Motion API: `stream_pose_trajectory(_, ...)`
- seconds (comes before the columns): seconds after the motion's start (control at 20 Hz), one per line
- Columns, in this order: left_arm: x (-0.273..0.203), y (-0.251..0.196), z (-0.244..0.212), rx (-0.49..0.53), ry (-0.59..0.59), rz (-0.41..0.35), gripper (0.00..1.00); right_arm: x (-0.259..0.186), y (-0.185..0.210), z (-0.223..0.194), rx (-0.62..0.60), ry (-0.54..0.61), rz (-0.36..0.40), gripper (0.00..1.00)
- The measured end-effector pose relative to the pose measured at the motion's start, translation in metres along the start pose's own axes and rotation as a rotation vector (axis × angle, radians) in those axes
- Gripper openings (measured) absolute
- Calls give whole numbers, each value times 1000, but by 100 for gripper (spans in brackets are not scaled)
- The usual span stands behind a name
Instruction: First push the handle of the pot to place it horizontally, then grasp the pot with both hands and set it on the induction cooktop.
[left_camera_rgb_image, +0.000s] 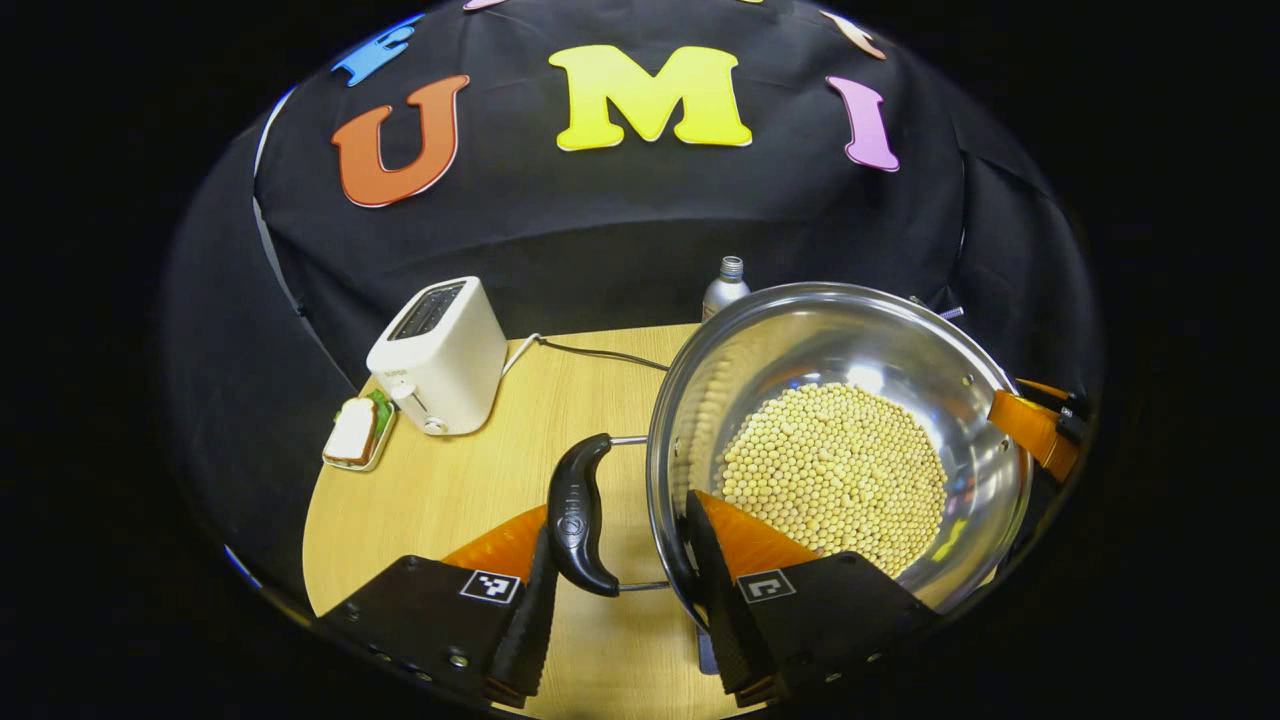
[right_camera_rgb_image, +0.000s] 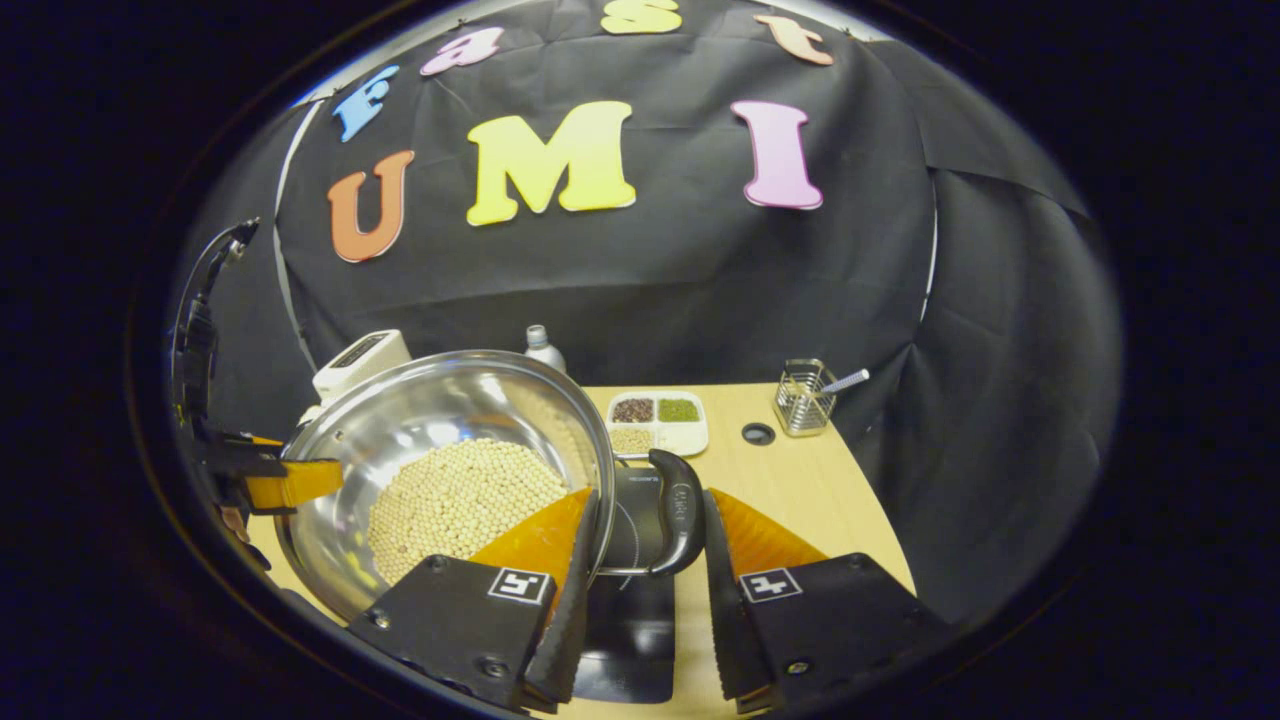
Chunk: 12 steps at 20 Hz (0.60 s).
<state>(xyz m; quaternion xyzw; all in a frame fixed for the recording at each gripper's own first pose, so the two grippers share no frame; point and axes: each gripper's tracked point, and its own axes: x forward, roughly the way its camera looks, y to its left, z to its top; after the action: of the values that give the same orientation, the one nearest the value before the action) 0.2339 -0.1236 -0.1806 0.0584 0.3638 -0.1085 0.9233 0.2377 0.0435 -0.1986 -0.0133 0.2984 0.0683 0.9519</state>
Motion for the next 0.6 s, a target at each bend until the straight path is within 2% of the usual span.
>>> stream_pose_trajectory(0.1, 10, -6, -4, 1, 9, -3, 64, 9, -5, -4, -3, 3, -9, 55)
stream_pose_trajectory(0.25, 28, -14, -10, 5, 19, -9, 64, 24, -13, -14, 1, 16, -22, 53)
stream_pose_trajectory(0.3, 35, -16, -10, 10, 21, -9, 64, 29, -17, -19, 3, 21, -24, 55)
stream_pose_trajectory(0.35, 42, -19, -11, 14, 22, -9, 64, 36, -20, -22, 6, 24, -27, 53)
stream_pose_trajectory(0.55, 65, -30, -14, 30, 17, -9, 64, 58, -32, -36, 21, 33, -37, 53)
stream_pose_trajectory(0.6, 72, -32, -16, 29, 20, -10, 64, 64, -34, -40, 27, 37, -40, 55)
